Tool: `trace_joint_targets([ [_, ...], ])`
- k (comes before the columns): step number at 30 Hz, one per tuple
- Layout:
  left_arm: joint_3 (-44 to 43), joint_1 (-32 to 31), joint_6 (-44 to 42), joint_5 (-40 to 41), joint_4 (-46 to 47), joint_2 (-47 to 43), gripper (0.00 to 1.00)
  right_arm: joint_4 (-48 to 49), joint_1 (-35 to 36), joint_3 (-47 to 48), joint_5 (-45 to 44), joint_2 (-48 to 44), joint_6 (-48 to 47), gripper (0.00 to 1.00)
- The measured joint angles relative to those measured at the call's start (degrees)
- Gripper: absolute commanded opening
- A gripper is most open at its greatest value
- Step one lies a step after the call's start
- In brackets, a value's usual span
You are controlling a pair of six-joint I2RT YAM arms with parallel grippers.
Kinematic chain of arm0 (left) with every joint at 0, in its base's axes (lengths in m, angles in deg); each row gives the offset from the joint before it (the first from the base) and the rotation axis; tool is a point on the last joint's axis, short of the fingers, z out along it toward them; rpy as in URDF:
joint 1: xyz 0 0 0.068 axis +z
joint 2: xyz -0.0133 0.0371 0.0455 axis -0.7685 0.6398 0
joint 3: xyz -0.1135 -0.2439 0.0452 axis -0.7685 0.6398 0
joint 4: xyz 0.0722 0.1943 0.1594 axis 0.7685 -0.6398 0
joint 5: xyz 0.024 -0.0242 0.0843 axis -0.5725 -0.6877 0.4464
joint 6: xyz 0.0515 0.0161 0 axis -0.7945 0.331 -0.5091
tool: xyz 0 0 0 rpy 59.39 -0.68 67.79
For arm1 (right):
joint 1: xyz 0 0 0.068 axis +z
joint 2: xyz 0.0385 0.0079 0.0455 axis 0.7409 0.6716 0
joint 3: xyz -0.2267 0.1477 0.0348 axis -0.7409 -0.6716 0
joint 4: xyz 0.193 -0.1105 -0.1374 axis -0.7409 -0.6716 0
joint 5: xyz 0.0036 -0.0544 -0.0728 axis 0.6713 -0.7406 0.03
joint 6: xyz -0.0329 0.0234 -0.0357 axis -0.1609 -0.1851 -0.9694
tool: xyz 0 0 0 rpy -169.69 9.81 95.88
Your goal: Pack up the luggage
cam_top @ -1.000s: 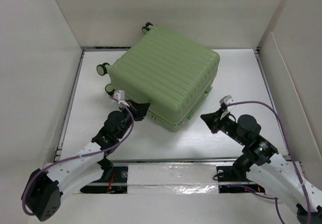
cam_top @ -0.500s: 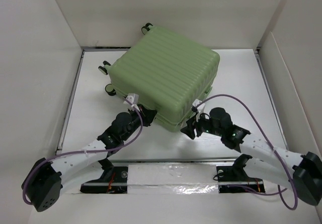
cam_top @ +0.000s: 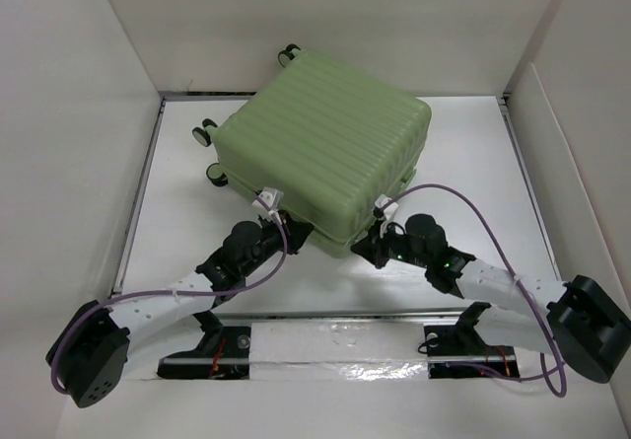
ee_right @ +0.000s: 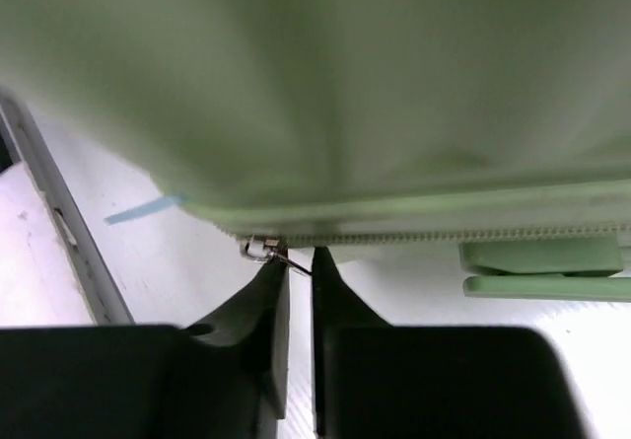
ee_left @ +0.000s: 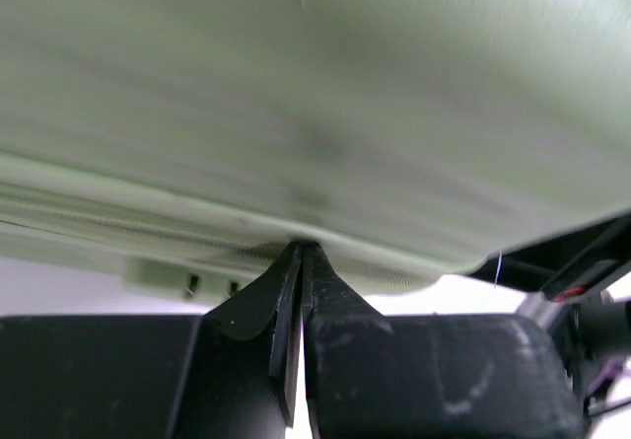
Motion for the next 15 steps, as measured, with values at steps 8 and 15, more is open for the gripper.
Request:
trace_joint_targets([
  [8,1.5,-1.1,-0.9,-3.4,0.5,-0.1,0.00,4.8,4.7,-3.3,-5.6,-3.9,4.2,0.00],
  [15,3.8,-2.4,-1.2,-5.6,-2.3,-2.9,0.00,-2.6,8.4,-3.0,-13.1,-9.0,3.4,0.00],
])
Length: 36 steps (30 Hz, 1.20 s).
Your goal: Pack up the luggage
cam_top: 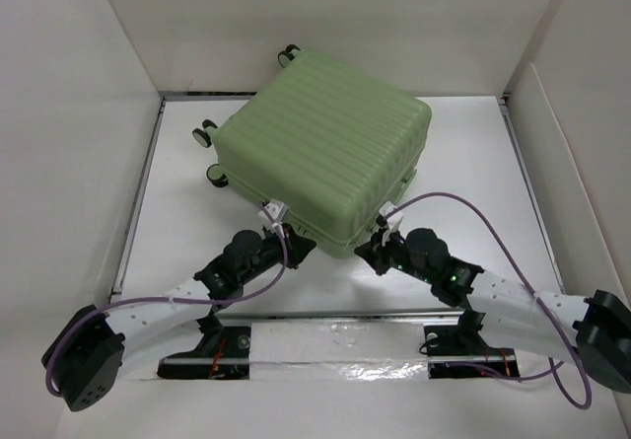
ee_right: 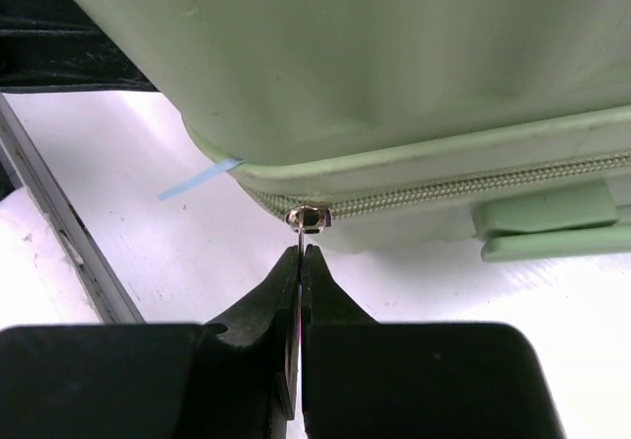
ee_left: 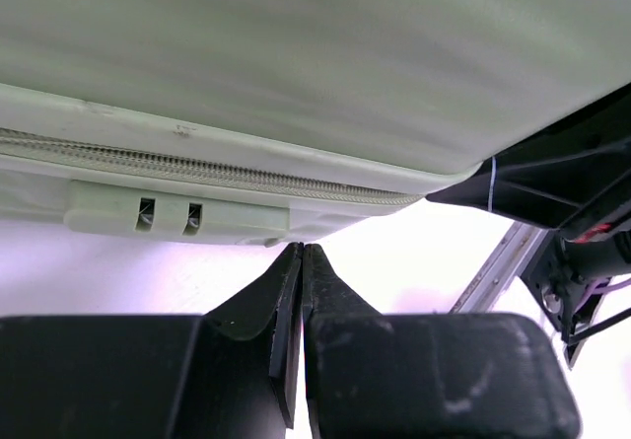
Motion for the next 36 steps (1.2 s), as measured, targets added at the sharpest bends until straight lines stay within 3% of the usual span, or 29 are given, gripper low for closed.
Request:
trace_joint_targets([
  [8,-1.4,-0.3,0.5,1.2,6.3,11.4,0.00,-6.0,7.8,4.5,-8.6,2.5,0.0,0.00],
  [16,-6.4,-1.3,1.4,-1.2,10.7,21.1,0.00,-16.6,18.0,14.2,-26.0,11.0,0.1,0.00],
  [19,-6.7,-1.4,1.5,-1.6,11.7,22.2,0.00,-14.8,18.9,15.4,-30.0,14.5,0.6,0.00],
  [23,-6.7,-1.4,2.2,-1.5,11.8,22.2,0.00,-5.1,19.4,15.4,-34.2,20.9,0.6,0.00],
  [24,-6.5,-1.3,2.7,-1.5,11.7,22.0,0.04,-1.8,19.4,15.4,-34.9,22.9,0.7,0.00],
  [25,-6.1,-0.9,3.1,-1.6,11.6,21.4,0.22,2.1,19.3,15.4,-35.8,24.3,0.8,0.00],
  [28,-3.6,3.1,5.9,0.2,9.4,16.6,0.57,8.8,19.2,15.0,-35.8,27.7,1.6,0.00],
  [31,-2.5,9.2,9.8,3.4,5.6,7.1,0.76,13.3,18.9,14.6,-34.9,28.5,2.4,0.00],
  [36,-6.3,18.5,16.0,11.1,-1.8,-10.0,0.86,15.9,18.5,13.0,-32.5,28.1,2.4,0.00],
])
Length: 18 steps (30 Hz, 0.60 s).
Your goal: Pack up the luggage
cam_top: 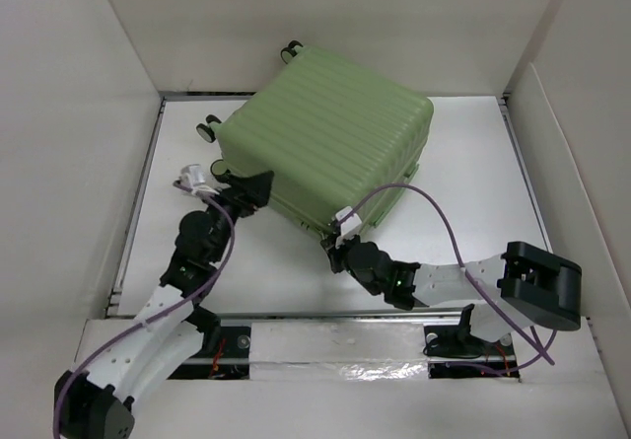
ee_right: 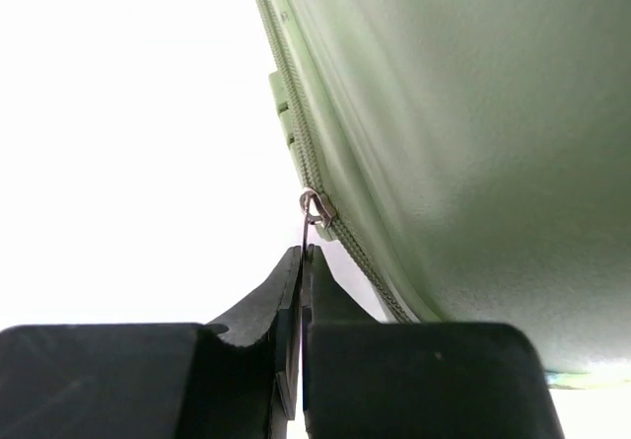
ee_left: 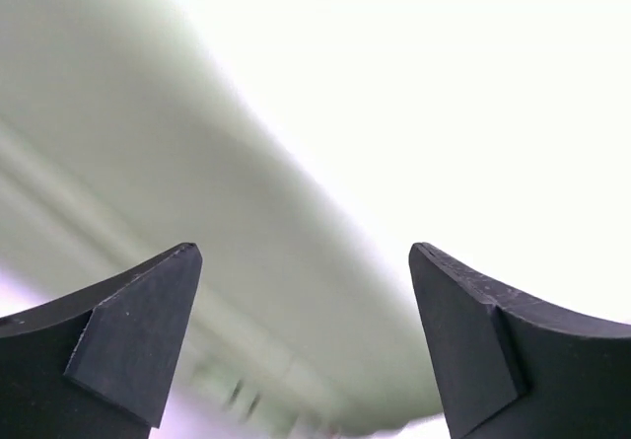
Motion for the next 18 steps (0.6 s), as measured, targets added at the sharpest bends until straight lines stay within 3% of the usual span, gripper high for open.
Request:
trace_joint_targets([
  [6,-14.5,14.1,5.5,3.9,-6.5,2.8,0.89,1.0,-0.8,-0.6,2.4,-0.3,-1.0,0.00],
  [10,-19.7,26.0,8.4,0.6,-8.8,9.4,0.90,1.3,-1.9,-0.6,5.0,-0.3,-2.1,0.00],
  [18,-30.0,32.8,8.9,-6.7,-15.1,28.5,0.89,2.6,-3.8,-0.9,10.4,-0.4,-4.2,0.00],
])
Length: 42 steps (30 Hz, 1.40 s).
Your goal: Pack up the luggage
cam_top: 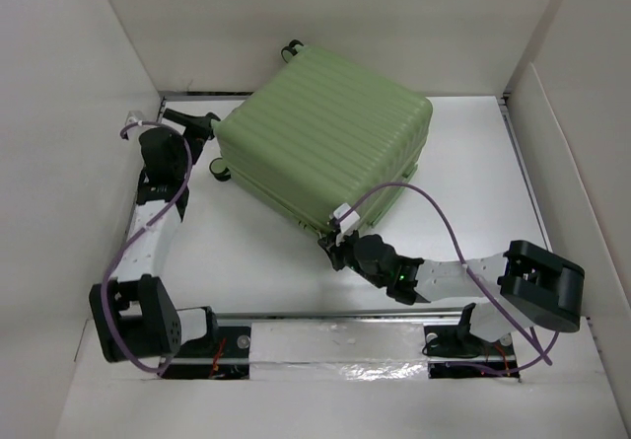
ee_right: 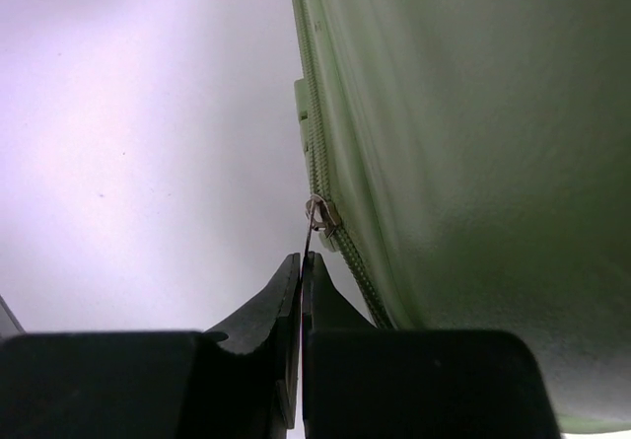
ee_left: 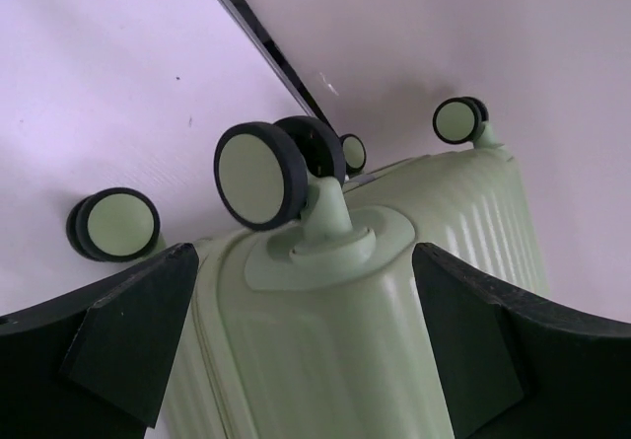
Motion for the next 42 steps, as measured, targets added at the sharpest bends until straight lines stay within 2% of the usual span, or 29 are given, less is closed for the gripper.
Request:
trace_joint_targets([
  [11,-16.2,0.6,-1.3,-5.6,-2.8,16.8,0.88,1.2,-1.0,-0.4,3.0,0.0,-1.2,0.00],
  [19,-17.6,1.3,-0.8,-8.8,-3.1,23.5,0.83,1.5,-1.4,-0.5,3.8,0.0,-1.3,0.00],
  [30,-20.3,1.4,2.5,-11.3,0.3,28.6,0.57,1.6,-1.5,-0.5,4.4,0.0,-1.4,0.00],
  [31,-21.1,1.4,2.9,-11.8,0.7,29.4,0.57,1.6,-1.5,-0.5,4.4,0.0,-1.4,0.00],
  [35,-24.7,1.4,4.2,-13.6,1.2,32.5,0.71,1.6,-1.5,-0.5,4.5,0.0,-1.4,0.00],
  [37,-25.8,1.4,4.7,-14.1,1.3,33.2,0.70,1.6,-1.6,-0.5,4.5,0.0,-1.6,0.00],
  [40,-26.1,1.4,5.4,-14.9,1.3,33.3,0.53,1.6,-1.6,-0.5,4.6,0.0,-1.6,0.00],
  [41,-26.0,1.5,5.8,-15.2,1.0,33.3,0.24,1.6,-1.7,-0.5,4.7,0.0,-1.5,0.00],
  [42,-25.8,1.7,6.5,-14.8,1.2,33.3,0.06,1.7,-1.9,-0.5,4.7,0.0,-1.3,0.00],
])
